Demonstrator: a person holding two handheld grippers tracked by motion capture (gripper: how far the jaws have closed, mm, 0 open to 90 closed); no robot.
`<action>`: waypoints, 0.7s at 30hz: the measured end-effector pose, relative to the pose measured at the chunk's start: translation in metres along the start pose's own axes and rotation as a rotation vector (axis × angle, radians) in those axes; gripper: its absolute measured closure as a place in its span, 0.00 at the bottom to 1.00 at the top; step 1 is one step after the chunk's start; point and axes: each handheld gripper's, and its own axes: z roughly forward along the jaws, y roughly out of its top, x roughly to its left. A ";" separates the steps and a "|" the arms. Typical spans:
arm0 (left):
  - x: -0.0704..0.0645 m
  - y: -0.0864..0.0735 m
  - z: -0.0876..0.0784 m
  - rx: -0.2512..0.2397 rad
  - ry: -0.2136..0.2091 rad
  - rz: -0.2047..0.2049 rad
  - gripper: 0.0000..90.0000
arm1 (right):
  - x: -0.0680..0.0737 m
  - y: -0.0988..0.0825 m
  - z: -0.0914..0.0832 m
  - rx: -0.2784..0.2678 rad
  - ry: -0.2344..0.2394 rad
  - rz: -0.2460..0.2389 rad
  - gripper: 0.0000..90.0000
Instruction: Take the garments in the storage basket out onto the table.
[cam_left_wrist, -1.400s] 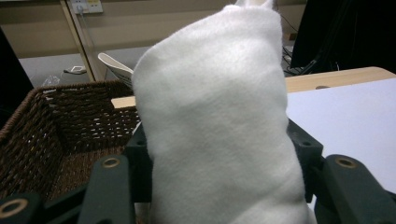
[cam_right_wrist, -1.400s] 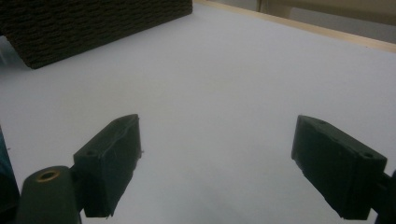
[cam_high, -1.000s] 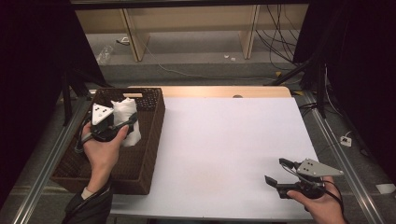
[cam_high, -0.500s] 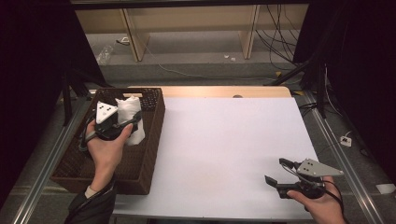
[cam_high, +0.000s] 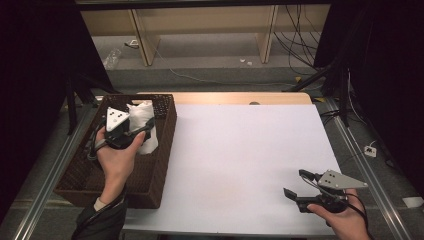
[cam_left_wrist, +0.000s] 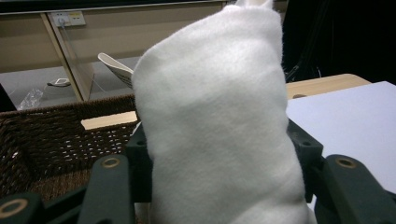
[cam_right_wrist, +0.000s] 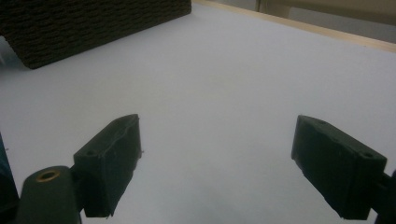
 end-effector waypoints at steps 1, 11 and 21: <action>-0.001 0.000 0.000 0.000 0.000 0.001 0.48 | 0.000 0.000 0.000 0.003 -0.001 -0.001 0.18; -0.008 0.004 0.002 -0.006 -0.016 0.009 0.48 | 0.000 0.000 0.000 -0.001 -0.001 -0.001 0.18; -0.011 0.005 0.002 -0.009 -0.022 0.013 0.48 | 0.000 0.000 0.000 0.001 0.000 0.001 0.18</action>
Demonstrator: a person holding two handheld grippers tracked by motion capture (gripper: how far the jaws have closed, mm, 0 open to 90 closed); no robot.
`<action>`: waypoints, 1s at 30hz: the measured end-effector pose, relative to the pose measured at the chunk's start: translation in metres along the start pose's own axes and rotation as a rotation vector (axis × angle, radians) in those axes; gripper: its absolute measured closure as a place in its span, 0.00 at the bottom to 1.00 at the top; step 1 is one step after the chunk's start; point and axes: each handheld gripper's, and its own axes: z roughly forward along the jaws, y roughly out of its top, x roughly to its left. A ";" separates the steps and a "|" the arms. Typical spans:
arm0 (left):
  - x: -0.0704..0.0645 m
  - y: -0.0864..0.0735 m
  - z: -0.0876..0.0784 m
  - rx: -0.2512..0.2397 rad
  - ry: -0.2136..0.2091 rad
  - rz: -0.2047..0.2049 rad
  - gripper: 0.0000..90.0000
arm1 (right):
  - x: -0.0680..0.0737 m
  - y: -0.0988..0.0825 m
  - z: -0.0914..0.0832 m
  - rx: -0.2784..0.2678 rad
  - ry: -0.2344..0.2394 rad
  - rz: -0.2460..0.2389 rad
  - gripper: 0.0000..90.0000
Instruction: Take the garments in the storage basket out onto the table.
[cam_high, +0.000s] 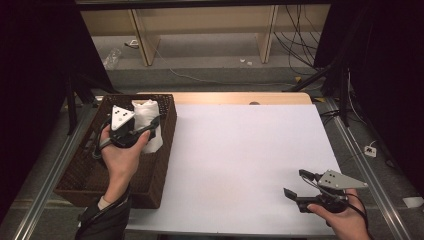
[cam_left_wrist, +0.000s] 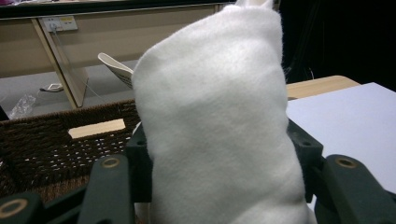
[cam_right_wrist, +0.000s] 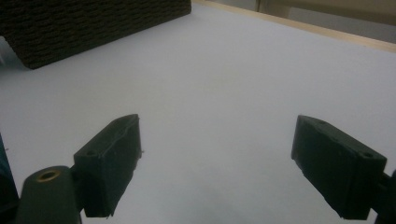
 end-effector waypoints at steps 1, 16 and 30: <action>0.000 0.000 0.000 -0.001 0.000 0.001 0.48 | 0.000 0.000 0.000 -0.001 0.000 -0.002 0.18; -0.009 0.004 0.003 -0.007 -0.020 0.010 0.48 | 0.000 0.000 0.000 -0.002 0.000 0.000 0.18; -0.016 0.004 0.004 -0.008 -0.032 0.021 0.48 | 0.000 0.000 0.000 -0.002 -0.001 -0.002 0.18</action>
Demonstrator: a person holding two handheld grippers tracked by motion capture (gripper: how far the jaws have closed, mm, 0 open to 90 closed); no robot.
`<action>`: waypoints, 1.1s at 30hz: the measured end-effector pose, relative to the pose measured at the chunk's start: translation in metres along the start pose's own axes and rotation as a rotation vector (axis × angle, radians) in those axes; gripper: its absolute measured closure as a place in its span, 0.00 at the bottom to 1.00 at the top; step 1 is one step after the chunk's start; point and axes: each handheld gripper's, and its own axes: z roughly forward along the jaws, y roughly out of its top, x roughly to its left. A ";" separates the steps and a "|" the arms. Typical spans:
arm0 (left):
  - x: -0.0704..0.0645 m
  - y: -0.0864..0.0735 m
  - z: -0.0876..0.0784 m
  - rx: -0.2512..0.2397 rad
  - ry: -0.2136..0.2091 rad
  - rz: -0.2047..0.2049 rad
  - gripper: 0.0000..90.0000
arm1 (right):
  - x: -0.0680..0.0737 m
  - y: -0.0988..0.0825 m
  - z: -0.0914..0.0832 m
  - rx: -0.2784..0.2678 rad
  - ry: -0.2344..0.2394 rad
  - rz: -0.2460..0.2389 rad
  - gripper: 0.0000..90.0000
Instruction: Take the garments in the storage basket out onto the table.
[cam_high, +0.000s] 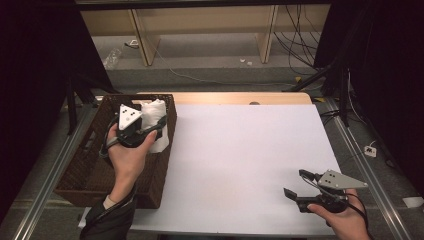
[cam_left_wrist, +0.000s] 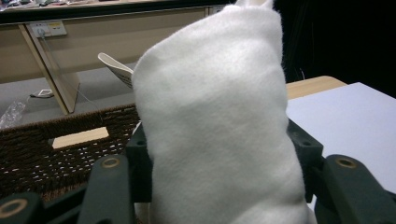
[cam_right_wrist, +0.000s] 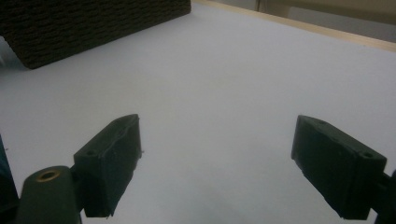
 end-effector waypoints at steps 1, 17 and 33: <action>0.000 0.000 0.000 -0.001 -0.001 0.001 0.48 | 0.000 0.000 0.000 0.000 0.000 0.000 0.18; -0.009 0.003 0.001 -0.008 -0.018 0.010 0.48 | 0.000 0.000 0.000 0.000 0.000 0.000 0.18; -0.017 0.005 0.003 -0.011 -0.036 0.022 0.48 | 0.000 0.000 0.000 0.000 0.000 0.000 0.18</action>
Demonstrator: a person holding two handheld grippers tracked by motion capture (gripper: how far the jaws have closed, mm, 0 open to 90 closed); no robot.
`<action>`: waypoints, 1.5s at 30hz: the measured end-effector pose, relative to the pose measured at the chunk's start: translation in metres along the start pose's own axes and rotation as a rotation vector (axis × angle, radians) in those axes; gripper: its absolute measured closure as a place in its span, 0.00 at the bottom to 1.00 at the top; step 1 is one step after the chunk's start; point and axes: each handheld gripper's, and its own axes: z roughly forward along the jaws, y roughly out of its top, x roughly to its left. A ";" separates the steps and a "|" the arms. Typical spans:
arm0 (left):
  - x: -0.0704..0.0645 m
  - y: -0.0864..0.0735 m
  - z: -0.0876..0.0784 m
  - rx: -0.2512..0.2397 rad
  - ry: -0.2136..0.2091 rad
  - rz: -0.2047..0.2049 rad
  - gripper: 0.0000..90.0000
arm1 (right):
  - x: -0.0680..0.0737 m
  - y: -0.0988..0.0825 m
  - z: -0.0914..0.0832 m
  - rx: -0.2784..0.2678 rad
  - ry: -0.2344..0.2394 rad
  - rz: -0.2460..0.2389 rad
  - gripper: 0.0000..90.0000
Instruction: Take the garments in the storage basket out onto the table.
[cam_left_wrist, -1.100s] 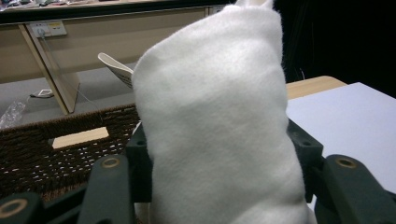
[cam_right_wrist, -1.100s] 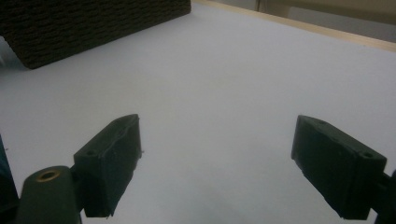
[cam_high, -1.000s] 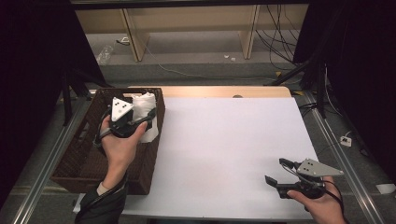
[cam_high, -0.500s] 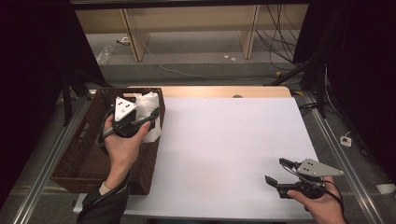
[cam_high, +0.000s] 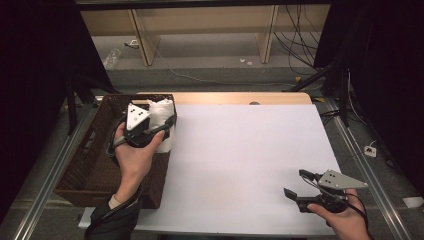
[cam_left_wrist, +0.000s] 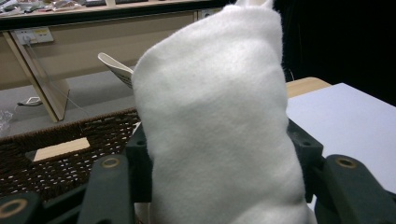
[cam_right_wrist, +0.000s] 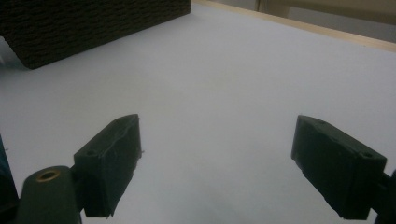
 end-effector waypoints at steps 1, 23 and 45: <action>0.000 0.000 0.000 0.001 -0.001 0.002 0.48 | 0.000 0.000 0.000 0.000 0.000 0.000 0.18; -0.009 0.001 0.002 -0.003 -0.023 0.008 0.48 | 0.000 0.000 0.000 0.001 0.001 0.000 0.18; -0.017 0.003 0.004 -0.010 -0.042 0.012 0.47 | 0.000 0.000 0.000 0.000 0.001 0.001 0.19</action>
